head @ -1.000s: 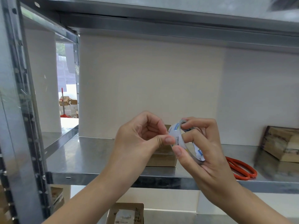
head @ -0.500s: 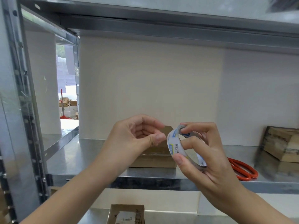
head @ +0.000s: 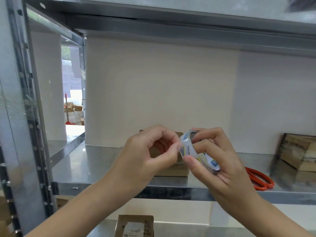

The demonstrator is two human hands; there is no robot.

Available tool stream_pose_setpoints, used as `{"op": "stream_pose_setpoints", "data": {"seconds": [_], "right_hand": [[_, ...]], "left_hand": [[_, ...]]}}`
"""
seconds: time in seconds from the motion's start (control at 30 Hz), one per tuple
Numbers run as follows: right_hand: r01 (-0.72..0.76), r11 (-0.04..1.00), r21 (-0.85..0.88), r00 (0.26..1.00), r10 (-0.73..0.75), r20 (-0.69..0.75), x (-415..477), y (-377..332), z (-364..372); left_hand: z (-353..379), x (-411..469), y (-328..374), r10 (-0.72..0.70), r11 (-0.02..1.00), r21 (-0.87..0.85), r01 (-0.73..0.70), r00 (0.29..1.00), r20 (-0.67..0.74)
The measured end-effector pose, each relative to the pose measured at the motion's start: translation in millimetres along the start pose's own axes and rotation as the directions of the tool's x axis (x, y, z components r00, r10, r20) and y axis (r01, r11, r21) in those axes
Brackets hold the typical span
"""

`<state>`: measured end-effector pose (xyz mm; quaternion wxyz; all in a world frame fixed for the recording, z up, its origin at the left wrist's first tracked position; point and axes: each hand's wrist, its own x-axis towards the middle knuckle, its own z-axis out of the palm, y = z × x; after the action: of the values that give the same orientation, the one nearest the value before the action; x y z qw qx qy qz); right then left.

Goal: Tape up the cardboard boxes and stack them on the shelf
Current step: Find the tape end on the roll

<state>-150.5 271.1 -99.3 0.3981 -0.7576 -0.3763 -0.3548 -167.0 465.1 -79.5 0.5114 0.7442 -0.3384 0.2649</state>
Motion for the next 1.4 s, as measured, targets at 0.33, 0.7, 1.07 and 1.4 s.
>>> {"op": "stream_pose_setpoints", "data": {"seconds": [0.33,0.7,1.07,1.4], "right_hand": [[-0.1,0.979,-0.176,0.975,0.132,0.18,34.4,14.3,-22.7],[-0.372,0.906,-0.201,0.858,0.419,0.298,113.1,73.0,-64.8],[-0.354,0.875,-0.331,0.773,0.473,0.423,116.5,142.7,-45.0],[-0.293,0.858,-0.422,0.792,0.465,0.396,102.5,153.1,-31.3]], "left_hand": [[0.2,36.4,-12.8,-0.302,0.925,-0.268,0.268,0.949,-0.092],[-19.5,78.3,-51.4,-0.343,0.939,-0.201,0.28,0.813,-0.47],[-55.6,50.1,-88.2,-0.554,0.81,-0.156,0.565,0.65,-0.52],[-54.7,40.1,-106.1,-0.641,0.752,-0.247,0.611,0.588,-0.494]]}}
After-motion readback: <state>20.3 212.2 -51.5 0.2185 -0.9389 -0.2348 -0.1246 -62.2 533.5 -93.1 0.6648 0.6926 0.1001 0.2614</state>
